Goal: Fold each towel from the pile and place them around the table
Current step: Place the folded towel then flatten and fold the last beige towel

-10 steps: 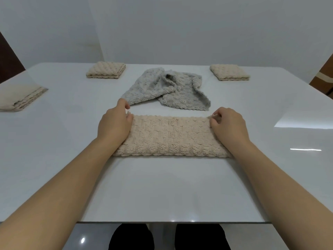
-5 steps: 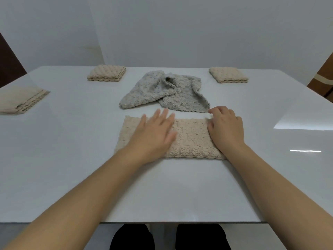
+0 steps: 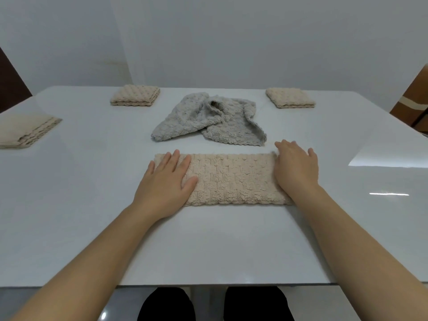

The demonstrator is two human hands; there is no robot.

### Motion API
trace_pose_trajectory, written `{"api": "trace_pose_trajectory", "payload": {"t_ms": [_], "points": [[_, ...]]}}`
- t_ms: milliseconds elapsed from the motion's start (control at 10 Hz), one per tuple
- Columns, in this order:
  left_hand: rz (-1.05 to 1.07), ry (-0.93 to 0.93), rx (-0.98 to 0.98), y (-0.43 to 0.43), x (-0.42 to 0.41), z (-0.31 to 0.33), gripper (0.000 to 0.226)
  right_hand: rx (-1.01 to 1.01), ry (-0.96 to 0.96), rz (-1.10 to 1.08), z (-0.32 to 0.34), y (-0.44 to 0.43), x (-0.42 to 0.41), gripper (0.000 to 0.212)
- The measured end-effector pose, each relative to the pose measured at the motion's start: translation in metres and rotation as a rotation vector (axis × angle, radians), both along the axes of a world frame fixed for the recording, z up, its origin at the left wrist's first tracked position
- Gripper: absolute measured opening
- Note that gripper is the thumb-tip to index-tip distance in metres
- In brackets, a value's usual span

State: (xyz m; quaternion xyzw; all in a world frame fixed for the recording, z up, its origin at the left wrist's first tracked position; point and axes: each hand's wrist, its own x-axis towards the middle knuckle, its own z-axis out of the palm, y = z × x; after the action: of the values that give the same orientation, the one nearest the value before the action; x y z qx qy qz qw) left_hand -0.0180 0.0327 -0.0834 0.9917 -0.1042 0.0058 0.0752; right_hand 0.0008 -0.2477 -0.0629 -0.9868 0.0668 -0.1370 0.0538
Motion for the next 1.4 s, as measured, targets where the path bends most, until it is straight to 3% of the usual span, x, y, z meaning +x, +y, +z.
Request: {"api": "trace_pose_trajectory", "payload": {"t_ms": [100, 300, 400, 900, 1100, 1300, 1400], "points": [[-0.003, -0.009, -0.006, 0.000, 0.000, -0.001, 0.065, -0.045, 0.025, 0.053, 0.013, 0.012, -0.006, 0.053], [-0.005, -0.011, -0.011, 0.001, 0.000, -0.001, 0.065, 0.026, 0.213, 0.442, 0.005, 0.088, -0.014, 0.056], [0.000, -0.006, -0.020, 0.000, 0.000, -0.001, 0.065, 0.006, 0.320, 0.451, -0.007, 0.095, -0.009, 0.057], [0.004, 0.014, -0.023, 0.001, 0.000, 0.000, 0.064, 0.061, 0.355, 0.166, -0.011, 0.035, -0.015, 0.064], [0.027, 0.044, 0.039, -0.006, -0.001, 0.011, 0.063, 0.047, 0.323, 0.179, -0.014, 0.035, -0.015, 0.064], [-0.065, -0.135, -0.027, -0.075, -0.004, 0.028, 0.062, 0.046, 0.300, 0.174, -0.015, 0.036, -0.015, 0.065], [-0.093, -0.058, -0.016, -0.102, -0.001, 0.014, 0.060, 0.045, 0.293, 0.176, -0.016, 0.035, -0.015, 0.065]]}}
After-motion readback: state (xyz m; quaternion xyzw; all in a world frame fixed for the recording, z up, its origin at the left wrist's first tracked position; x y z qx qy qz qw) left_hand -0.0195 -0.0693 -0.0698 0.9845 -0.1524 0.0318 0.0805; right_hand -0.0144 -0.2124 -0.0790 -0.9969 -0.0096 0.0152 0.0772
